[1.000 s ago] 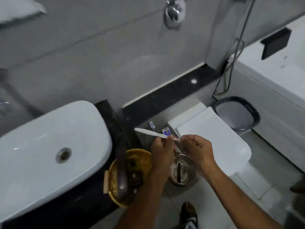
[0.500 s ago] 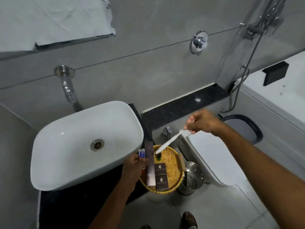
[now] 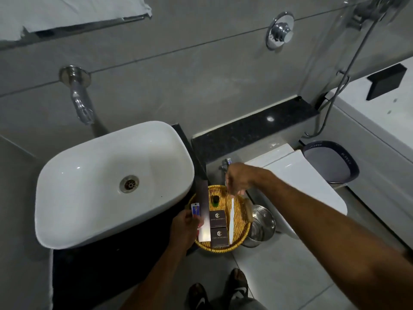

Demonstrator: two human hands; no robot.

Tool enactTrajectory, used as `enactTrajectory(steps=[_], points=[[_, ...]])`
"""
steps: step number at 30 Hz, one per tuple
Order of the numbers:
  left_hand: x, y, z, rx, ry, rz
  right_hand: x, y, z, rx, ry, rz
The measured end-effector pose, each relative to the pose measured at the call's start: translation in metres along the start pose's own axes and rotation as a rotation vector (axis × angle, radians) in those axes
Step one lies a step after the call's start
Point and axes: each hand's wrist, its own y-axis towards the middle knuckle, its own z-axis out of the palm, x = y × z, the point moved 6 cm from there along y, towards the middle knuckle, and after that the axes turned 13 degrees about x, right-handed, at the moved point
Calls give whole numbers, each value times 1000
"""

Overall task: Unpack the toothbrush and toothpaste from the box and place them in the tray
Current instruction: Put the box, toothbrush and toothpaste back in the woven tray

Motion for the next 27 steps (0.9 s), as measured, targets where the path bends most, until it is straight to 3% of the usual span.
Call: enactTrajectory(steps=[7,23,27], points=[[5,7,-4,-48,-31,-38,-22,31,23,-166,89,19],[9,8,-2,-65,-27,-21,-26,34,38,-245,147,-18],[5,7,-1,-59,-48,-23,-37,19,36,-367,286,-68]])
